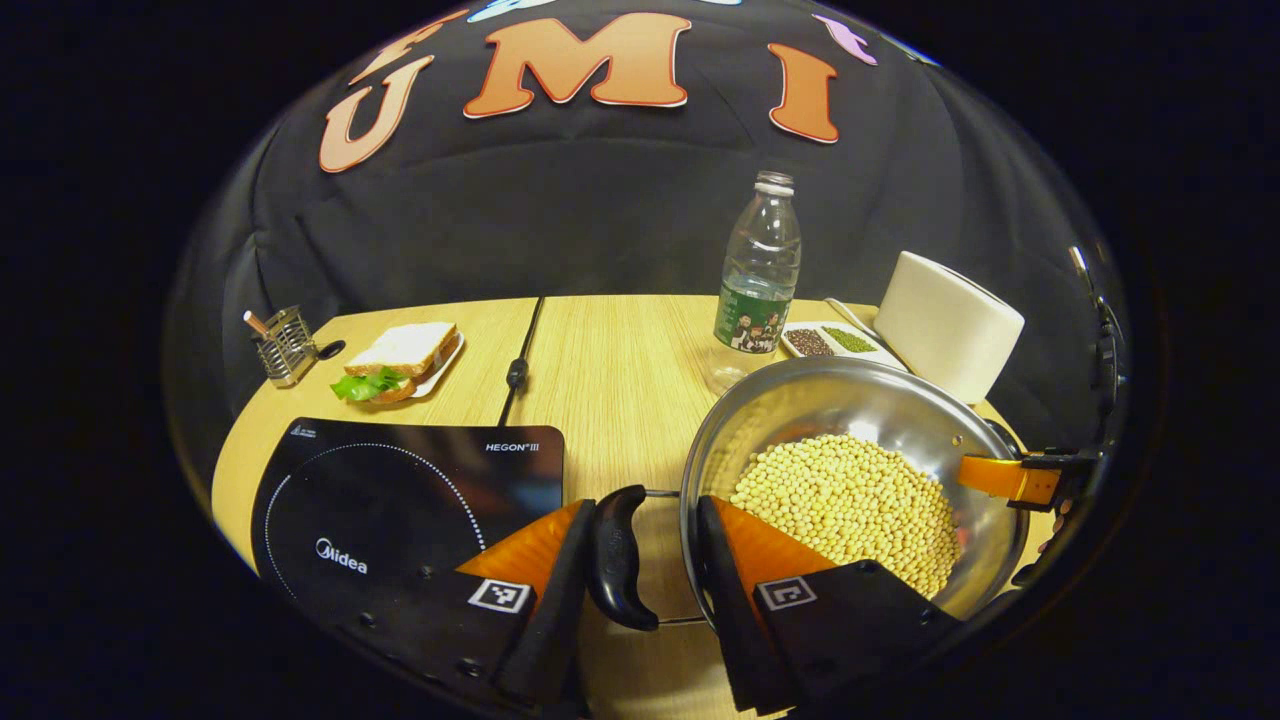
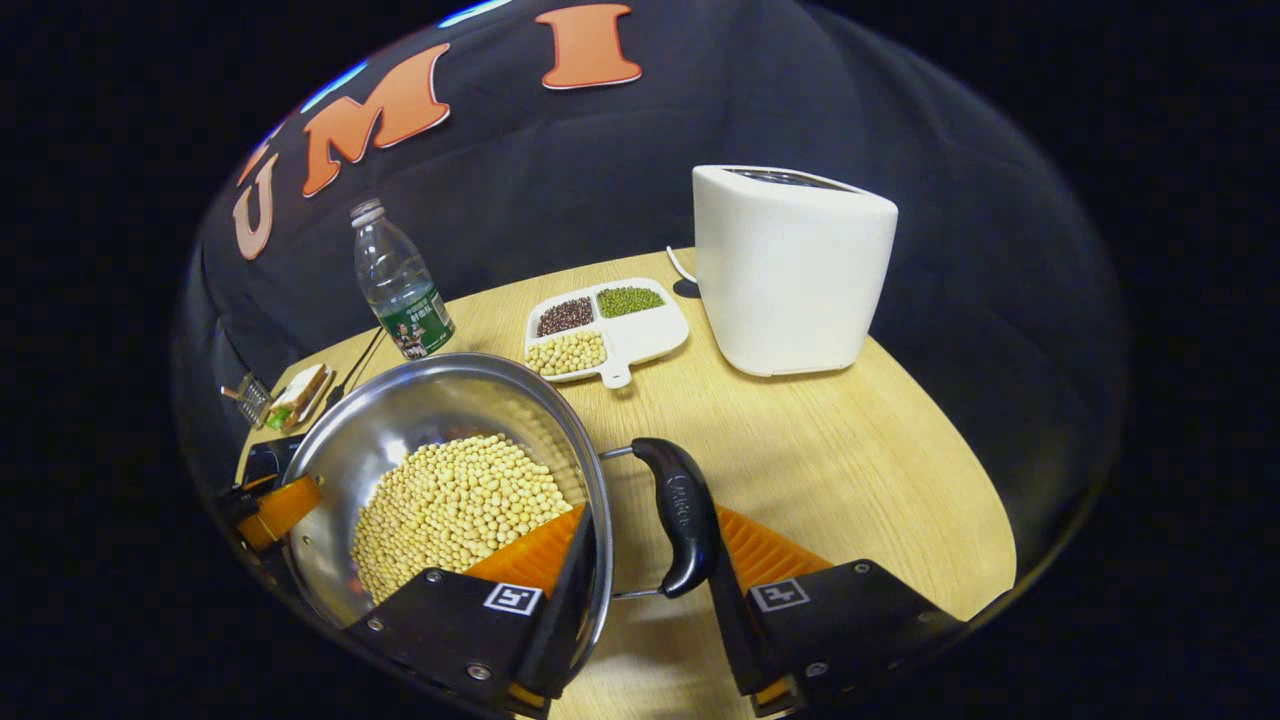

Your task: First push the handle of the pot to place it horizontally, then grasp the pot with both hands and set it on the induction cooktop.

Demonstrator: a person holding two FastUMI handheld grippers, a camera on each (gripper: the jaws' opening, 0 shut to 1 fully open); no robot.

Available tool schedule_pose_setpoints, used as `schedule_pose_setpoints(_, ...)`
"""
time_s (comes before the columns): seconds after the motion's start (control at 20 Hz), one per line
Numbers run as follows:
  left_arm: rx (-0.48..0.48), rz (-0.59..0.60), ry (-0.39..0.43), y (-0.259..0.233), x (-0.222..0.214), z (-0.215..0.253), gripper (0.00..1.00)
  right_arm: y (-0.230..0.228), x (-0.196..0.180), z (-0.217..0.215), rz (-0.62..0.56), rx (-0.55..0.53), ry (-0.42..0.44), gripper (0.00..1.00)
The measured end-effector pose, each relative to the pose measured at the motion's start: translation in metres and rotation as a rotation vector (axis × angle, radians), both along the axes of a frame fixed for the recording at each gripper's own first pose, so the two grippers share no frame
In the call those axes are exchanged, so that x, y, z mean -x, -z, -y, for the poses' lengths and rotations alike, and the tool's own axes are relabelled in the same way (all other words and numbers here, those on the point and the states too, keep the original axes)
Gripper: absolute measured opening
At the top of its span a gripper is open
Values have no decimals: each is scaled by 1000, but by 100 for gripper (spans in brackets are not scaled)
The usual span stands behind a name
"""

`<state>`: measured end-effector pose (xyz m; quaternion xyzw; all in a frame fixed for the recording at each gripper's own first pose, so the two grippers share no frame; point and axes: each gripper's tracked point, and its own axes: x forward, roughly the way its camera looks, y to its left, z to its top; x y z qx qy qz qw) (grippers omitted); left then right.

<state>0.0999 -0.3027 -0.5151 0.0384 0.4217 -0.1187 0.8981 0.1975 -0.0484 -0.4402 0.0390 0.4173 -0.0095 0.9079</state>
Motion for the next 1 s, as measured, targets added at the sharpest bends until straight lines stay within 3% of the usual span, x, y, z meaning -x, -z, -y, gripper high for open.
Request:
schedule_pose_setpoints(0.05, -4, 5, 7, -1, -1, 1, 67, 0, 1, 0, -1, -10, 7, 53)
schedule_pose_setpoints(0.1, -6, 4, 9, -2, -1, 3, 65, -2, 3, 1, -1, -18, 18, 54)
schedule_pose_setpoints(0.15, -5, 5, 8, -4, 0, 4, 63, -2, 3, 0, 3, -31, 39, 46)
schedule_pose_setpoints(0.35, 16, -36, -4, -4, 11, 5, 56, -10, 14, 3, -3, -86, 105, 40)
schedule_pose_setpoints(0.7, 53, 13, -13, -53, 16, -2, 58, -63, 25, -7, 71, -99, 124, 37)
schedule_pose_setpoints(1.0, 86, 41, -72, -97, 22, -53, 60, -108, 39, -60, 123, -126, 82, 37)
